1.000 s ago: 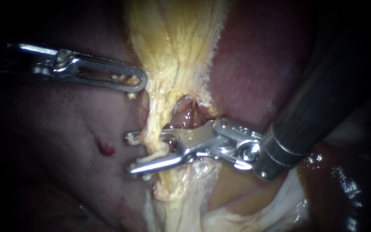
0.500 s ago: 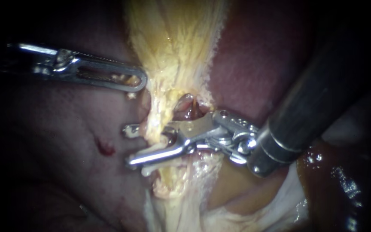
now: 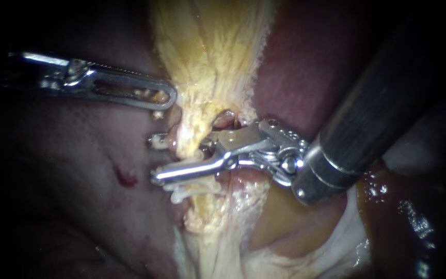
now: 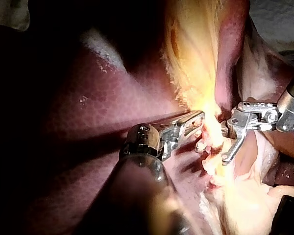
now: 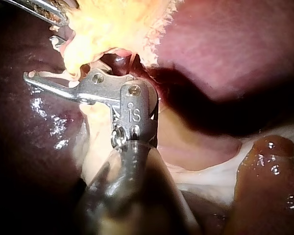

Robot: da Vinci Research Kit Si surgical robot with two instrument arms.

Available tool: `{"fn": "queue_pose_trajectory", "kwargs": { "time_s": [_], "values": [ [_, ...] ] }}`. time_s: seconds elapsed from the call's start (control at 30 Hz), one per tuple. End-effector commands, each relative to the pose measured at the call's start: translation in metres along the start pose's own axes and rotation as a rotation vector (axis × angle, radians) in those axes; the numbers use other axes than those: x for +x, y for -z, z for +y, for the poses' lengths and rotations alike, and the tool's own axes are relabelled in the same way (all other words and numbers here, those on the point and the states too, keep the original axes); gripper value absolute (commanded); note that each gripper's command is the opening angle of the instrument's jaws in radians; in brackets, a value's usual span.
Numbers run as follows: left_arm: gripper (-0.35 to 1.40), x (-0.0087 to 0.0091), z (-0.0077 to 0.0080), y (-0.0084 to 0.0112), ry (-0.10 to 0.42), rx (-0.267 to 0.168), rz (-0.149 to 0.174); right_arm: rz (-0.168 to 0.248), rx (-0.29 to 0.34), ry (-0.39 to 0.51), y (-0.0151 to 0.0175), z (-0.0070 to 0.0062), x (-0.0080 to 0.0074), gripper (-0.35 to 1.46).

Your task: Clipping third clip left tube

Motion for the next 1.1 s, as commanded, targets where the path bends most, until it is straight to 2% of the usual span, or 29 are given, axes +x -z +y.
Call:
{"fn": "queue_pose_trajectory", "kwargs": {
  "time_s": [0.03, 0.17, 0.3, 0.5, 0.8, 1.1],
  "values": [
    [-0.35, 0.0000, 0.0001, -0.0001, -0.001, 0.000, 0.000, 0.006, 0.001, -0.003, 0.0000, -0.0001, 0.0001, 0.50],
    [-0.35, 0.0000, 0.0001, -0.0001, -0.001, 0.000, 0.000, 0.014, 0.010, -0.009, 0.0003, -0.0006, 0.0002, 0.50],
    [-0.35, 0.0000, 0.0002, -0.0001, -0.001, 0.001, 0.000, 0.035, -0.029, -0.018, 0.0001, -0.0010, 0.0002, 0.50],
    [-0.35, 0.0000, 0.0002, -0.0001, -0.002, 0.001, 0.000, 0.035, -0.025, -0.022, -0.0002, -0.0018, 0.0002, 0.50],
    [-0.35, 0.0000, 0.0003, -0.0001, -0.002, 0.001, 0.000, 0.039, -0.016, -0.032, -0.0013, -0.0039, 0.0007, 0.50],
    [-0.35, 0.0001, 0.0003, -0.0001, -0.002, 0.001, 0.000, 0.037, -0.003, -0.039, -0.0015, -0.0060, 0.0023, 0.50]
  ]
}}
